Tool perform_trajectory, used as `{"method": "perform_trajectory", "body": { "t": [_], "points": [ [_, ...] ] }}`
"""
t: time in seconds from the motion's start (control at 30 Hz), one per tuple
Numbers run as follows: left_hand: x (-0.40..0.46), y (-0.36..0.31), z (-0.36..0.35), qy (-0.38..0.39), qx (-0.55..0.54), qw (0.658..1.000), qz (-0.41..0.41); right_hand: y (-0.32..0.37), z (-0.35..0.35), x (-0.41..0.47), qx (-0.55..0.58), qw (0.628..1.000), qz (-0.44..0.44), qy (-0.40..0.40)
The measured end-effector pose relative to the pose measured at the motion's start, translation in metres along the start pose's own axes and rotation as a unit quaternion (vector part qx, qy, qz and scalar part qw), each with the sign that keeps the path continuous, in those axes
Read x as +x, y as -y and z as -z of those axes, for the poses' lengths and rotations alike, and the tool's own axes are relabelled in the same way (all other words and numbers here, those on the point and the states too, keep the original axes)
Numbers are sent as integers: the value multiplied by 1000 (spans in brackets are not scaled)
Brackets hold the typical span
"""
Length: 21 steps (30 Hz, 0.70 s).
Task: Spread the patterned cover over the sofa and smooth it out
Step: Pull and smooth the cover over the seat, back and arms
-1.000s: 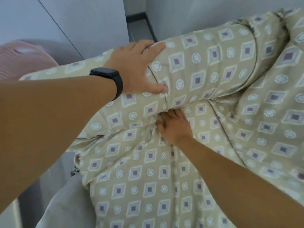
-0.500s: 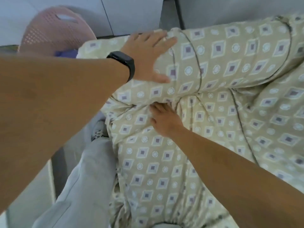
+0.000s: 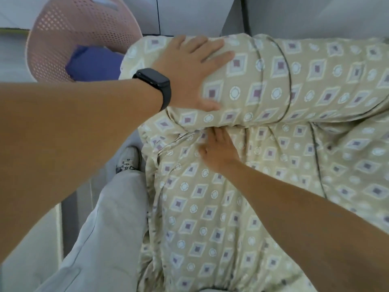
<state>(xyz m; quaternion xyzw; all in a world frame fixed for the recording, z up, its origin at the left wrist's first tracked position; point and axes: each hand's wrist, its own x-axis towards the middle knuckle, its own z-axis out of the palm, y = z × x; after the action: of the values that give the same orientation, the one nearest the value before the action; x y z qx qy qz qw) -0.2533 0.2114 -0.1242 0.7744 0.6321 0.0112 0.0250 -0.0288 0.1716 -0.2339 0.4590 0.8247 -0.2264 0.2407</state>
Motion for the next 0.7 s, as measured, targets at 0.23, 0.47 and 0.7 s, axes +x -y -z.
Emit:
{"method": "perform_trajectory", "body": {
  "t": [0.23,0.47,0.7],
  "points": [
    [-30,-3,-3,-11,8,995,98,78,-24,29,-8,996,86,4],
    [-30,-7,-1,-11,16,995,101,84,-30,33,-29,995,90,-18],
    [-34,-26,5,28,21,989,145,41,-30,-36,58,994,88,12]
  ]
}}
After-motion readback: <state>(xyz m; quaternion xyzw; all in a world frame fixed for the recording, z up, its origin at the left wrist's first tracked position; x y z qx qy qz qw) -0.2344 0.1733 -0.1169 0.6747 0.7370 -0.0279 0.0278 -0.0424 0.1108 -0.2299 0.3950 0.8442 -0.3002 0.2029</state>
